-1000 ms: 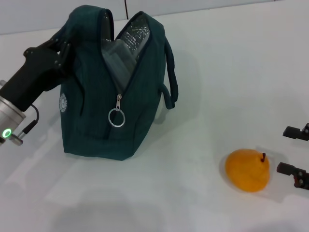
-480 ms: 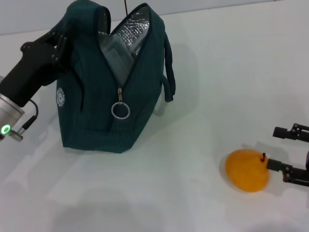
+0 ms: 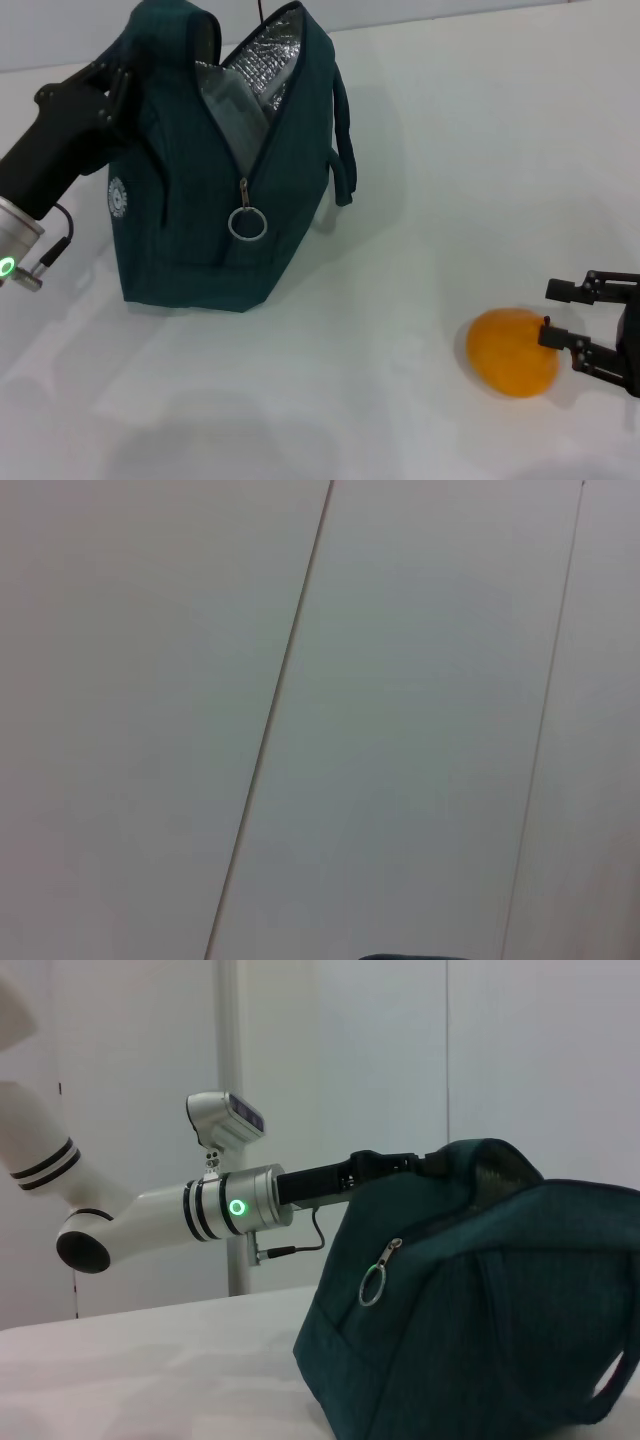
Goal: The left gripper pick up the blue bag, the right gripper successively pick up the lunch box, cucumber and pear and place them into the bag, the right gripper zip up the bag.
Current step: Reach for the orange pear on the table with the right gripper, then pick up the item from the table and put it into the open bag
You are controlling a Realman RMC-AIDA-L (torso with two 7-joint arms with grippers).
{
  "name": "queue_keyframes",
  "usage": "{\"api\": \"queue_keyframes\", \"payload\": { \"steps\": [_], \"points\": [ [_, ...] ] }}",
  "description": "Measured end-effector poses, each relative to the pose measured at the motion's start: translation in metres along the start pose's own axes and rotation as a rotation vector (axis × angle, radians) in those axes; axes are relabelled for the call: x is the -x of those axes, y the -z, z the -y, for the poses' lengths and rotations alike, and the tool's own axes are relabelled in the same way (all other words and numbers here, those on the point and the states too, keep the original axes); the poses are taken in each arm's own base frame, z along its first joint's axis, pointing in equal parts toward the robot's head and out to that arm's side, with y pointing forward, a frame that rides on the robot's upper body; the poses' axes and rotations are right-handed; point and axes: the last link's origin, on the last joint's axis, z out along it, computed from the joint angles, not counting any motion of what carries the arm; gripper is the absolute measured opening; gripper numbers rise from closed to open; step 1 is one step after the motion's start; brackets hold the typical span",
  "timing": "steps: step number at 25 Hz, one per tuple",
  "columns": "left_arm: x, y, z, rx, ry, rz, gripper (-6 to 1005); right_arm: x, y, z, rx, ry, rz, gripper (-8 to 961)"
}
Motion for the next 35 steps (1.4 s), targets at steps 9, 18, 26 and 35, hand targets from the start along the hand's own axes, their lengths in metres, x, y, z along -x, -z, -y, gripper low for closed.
{"api": "queue_keyframes", "payload": {
  "steps": [9,18,26,35],
  "points": [
    [0.0,0.002,0.0,-0.002,0.0,-0.002,54,-0.001,-0.003,-0.002,0.002,-0.003,0.002,250],
    [0.0,0.007,0.001,-0.009,0.001,-0.005,54,-0.005,-0.012,-0.002,0.02,-0.003,-0.02,258],
    [-0.001,0.01,0.002,-0.015,0.001,-0.014,54,-0.004,-0.016,-0.001,0.025,0.006,-0.016,192],
    [0.0,0.009,0.002,-0.015,0.002,-0.015,54,-0.001,-0.012,0.005,0.016,0.02,-0.023,58]
  ]
}}
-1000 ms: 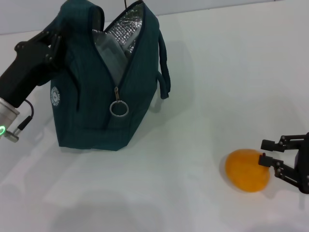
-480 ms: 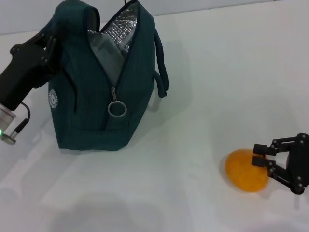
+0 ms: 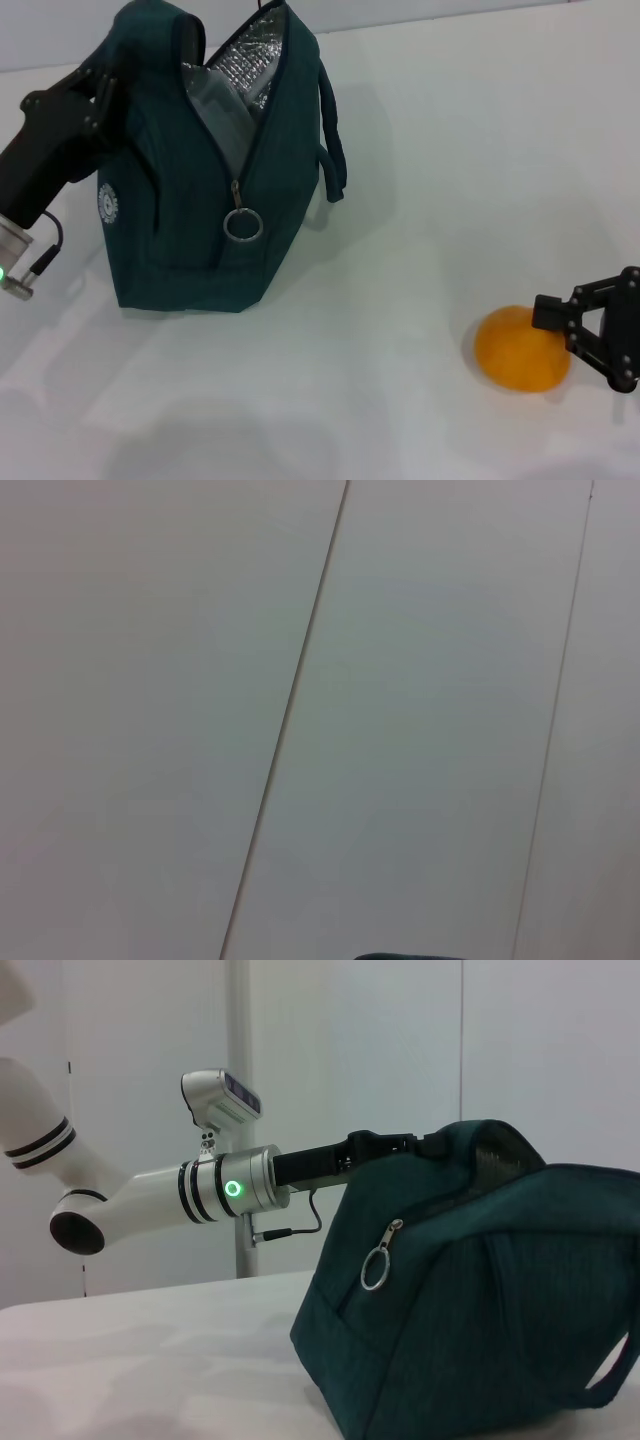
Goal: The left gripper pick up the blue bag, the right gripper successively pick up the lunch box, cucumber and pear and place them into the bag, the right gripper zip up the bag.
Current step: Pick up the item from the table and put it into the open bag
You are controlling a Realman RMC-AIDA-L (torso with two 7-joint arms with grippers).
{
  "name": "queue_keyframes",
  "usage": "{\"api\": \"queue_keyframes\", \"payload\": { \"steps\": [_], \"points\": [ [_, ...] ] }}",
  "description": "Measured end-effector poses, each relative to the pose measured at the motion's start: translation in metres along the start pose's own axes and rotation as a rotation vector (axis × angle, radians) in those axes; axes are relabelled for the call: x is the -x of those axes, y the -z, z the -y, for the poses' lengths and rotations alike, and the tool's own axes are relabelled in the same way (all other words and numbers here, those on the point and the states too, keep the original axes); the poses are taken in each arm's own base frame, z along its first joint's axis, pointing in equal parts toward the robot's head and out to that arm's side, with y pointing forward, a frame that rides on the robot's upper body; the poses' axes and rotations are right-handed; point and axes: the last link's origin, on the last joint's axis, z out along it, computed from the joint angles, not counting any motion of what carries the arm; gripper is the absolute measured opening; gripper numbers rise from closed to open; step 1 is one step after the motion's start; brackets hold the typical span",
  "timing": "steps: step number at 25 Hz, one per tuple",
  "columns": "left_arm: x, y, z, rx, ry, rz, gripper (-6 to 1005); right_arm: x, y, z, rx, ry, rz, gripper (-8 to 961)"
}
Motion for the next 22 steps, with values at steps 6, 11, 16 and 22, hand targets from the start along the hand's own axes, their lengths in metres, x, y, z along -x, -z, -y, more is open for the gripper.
{"api": "queue_keyframes", "payload": {
  "steps": [6,11,16,22],
  "points": [
    [0.0,0.0,-0.001,0.001,0.002,-0.001,54,0.003,0.001,0.004,-0.018,0.017,0.01,36],
    [0.001,0.001,-0.001,-0.006,0.002,-0.004,54,0.017,0.002,0.016,-0.085,0.046,0.095,36],
    [0.002,0.008,-0.004,0.007,-0.034,-0.012,54,0.039,-0.003,0.029,-0.149,0.091,0.238,36],
    [0.0,0.019,-0.011,0.053,-0.063,-0.037,54,0.071,-0.032,0.05,-0.117,0.121,0.373,36]
  ]
}}
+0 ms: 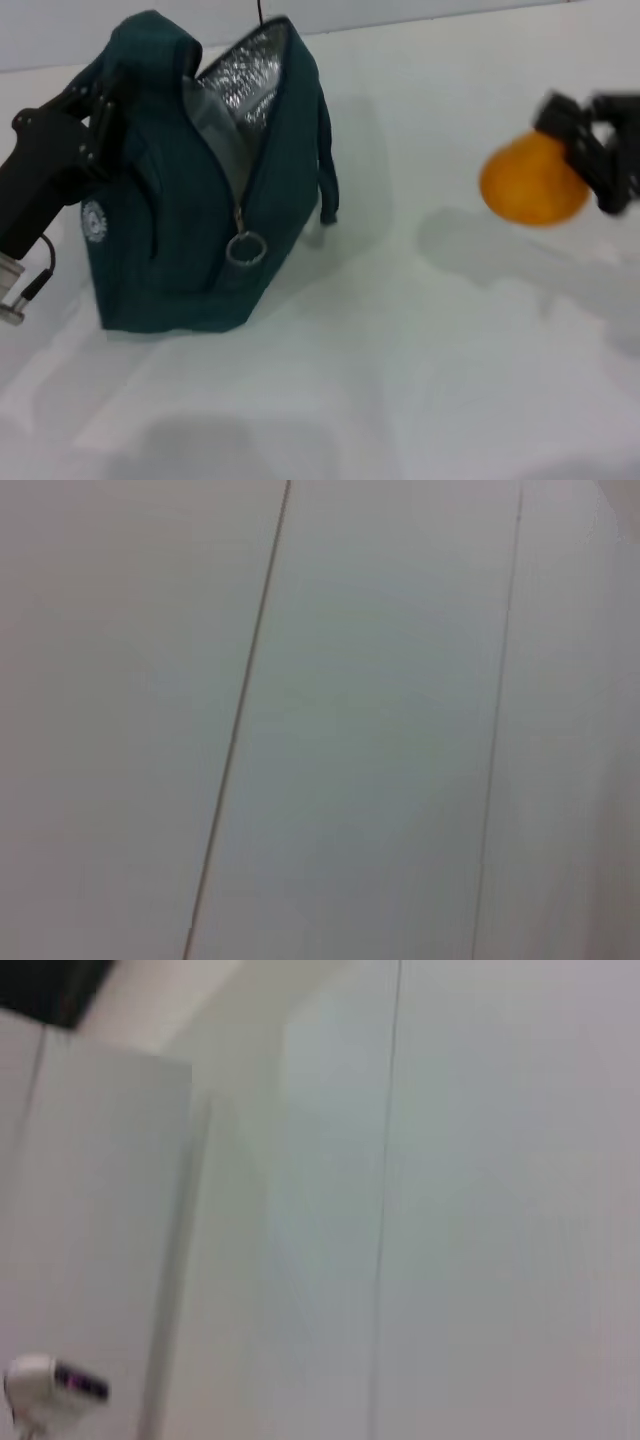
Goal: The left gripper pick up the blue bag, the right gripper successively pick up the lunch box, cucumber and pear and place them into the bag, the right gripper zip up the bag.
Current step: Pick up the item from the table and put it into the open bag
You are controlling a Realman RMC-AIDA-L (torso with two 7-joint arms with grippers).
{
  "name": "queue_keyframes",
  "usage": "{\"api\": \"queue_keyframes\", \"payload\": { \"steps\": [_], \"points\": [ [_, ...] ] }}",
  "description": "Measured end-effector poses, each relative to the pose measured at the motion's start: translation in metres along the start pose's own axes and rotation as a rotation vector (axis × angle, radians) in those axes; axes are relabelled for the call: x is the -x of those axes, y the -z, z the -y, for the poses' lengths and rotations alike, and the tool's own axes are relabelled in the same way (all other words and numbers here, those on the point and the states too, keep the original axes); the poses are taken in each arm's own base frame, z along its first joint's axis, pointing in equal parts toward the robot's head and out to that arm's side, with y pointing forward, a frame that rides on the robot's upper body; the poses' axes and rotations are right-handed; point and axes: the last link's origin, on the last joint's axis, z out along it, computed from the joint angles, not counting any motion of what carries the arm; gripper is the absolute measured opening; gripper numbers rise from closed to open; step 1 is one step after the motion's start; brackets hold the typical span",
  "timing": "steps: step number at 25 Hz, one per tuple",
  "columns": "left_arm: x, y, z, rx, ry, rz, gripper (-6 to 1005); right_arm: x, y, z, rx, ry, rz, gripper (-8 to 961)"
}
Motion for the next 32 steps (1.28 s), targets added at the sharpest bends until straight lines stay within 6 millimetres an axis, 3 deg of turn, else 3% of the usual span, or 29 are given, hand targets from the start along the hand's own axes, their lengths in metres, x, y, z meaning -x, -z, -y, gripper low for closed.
{"api": "queue_keyframes", "payload": {
  "steps": [9,17,21,32],
  "points": [
    [0.0,0.003,-0.01,0.057,-0.004,-0.012,54,0.031,-0.102,0.033,0.206,-0.17,0.105,35],
    [-0.002,-0.002,-0.012,0.079,0.003,-0.015,54,0.041,-0.173,0.037,0.32,-0.257,0.031,35],
    [-0.003,-0.005,-0.012,0.088,0.006,-0.018,54,0.032,-0.193,0.029,0.357,-0.252,-0.049,35],
    [-0.003,-0.008,-0.012,0.09,0.013,-0.018,54,0.002,-0.217,0.005,0.378,-0.189,-0.168,36]
  ]
}}
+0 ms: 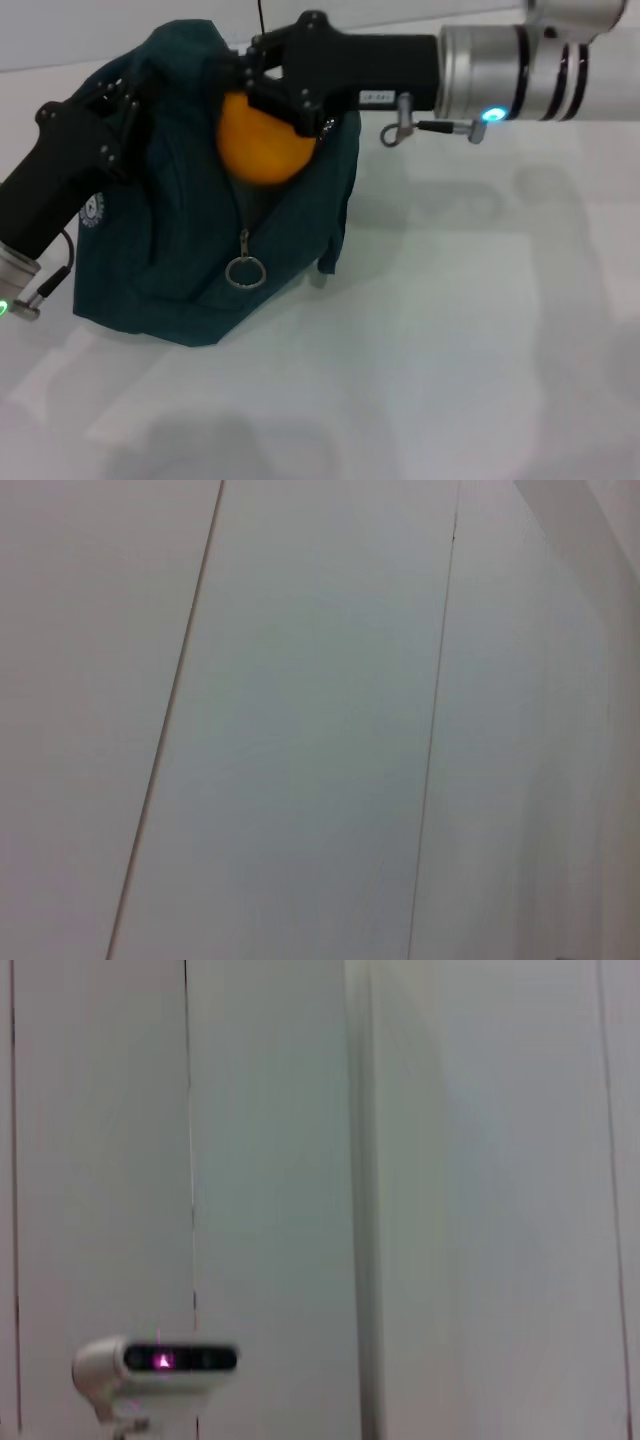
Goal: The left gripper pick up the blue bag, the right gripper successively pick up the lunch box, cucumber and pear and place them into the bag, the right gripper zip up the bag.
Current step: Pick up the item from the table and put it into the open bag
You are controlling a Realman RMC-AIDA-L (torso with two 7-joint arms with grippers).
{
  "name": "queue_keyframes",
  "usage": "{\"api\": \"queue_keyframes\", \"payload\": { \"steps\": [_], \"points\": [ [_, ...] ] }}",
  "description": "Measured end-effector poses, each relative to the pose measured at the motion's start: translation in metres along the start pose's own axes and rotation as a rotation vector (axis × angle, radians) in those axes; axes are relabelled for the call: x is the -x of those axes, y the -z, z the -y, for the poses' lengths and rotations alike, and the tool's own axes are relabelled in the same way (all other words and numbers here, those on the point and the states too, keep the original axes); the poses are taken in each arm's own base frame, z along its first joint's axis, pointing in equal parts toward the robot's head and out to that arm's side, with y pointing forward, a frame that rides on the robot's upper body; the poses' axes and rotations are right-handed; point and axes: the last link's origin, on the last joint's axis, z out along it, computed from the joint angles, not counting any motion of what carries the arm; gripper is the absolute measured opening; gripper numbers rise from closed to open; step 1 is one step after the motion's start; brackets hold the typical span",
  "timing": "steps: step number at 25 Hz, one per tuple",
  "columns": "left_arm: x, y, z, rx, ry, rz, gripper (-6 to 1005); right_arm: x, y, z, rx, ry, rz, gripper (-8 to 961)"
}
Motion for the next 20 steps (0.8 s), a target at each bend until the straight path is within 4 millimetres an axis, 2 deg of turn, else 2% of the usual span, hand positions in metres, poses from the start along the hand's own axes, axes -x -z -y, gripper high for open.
{"api": "queue_keyframes", "payload": {
  "steps": [12,20],
  "points": [
    [-0.001,-0.004,0.001,0.004,0.016,-0.004,54,-0.022,-0.014,-0.011,0.014,-0.009,-0.09,81],
    [-0.001,-0.004,0.001,0.0,0.02,-0.004,54,-0.025,-0.004,-0.014,-0.021,-0.023,-0.066,116]
  ]
}}
